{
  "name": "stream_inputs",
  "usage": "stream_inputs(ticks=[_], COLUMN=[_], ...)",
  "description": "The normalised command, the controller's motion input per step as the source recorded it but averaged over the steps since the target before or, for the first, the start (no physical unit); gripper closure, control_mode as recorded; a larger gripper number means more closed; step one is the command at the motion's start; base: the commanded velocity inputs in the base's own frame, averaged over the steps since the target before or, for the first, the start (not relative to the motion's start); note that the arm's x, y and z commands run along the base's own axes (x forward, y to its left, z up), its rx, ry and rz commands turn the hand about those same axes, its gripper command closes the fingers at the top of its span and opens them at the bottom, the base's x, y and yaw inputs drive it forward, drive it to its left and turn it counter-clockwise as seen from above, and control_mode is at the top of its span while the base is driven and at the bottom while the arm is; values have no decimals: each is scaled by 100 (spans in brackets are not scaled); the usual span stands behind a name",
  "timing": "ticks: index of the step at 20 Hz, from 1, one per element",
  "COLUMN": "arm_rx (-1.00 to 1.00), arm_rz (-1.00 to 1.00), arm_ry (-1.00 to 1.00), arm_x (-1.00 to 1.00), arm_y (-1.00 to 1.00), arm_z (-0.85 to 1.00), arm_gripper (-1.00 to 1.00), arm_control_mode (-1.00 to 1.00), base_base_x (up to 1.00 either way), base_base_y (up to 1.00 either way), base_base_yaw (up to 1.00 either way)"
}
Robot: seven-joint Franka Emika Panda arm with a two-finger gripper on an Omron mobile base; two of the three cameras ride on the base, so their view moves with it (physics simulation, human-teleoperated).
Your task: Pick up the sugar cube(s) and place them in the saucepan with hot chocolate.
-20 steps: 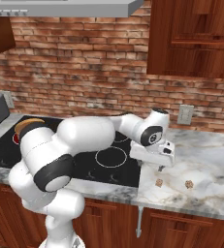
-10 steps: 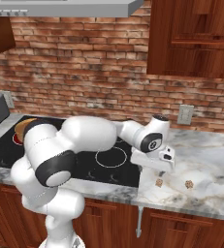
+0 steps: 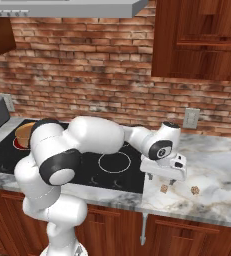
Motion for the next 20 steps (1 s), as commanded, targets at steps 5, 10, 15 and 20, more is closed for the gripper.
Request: stream_inputs(ticks=[5, 10, 15, 20], arm_rx=[0, 0, 0, 0], arm_rz=[0, 0, 0, 0], arm_ry=[0, 0, 0, 0], arm_x=[2, 10, 7, 10], arm_y=[-2, -8, -8, -8], arm_z=[-11, -2, 0, -3], arm_gripper=[-100, -100, -100, -100], arm_control_mode=[-100, -100, -100, -100], base_base_x=[0, 0, 0, 0], base_base_y=[0, 0, 0, 0], base_base_yaw=[0, 0, 0, 0])
